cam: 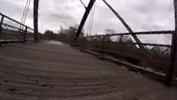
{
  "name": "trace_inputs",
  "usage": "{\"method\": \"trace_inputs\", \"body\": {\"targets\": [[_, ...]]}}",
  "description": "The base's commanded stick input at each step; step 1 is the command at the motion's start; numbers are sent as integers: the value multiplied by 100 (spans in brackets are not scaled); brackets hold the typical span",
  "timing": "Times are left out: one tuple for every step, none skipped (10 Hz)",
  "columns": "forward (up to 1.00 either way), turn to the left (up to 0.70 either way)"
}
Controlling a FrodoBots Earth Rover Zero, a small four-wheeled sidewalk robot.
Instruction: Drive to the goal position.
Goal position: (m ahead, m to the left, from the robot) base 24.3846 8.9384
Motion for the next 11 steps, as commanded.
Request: {"method": "trace_inputs", "body": {"targets": [[100, 39], [100, 40], [100, 18], [100, 0], [100, 0], [100, 0], [100, 0], [100, 0], [100, 0], [100, 0], [100, 0]]}}
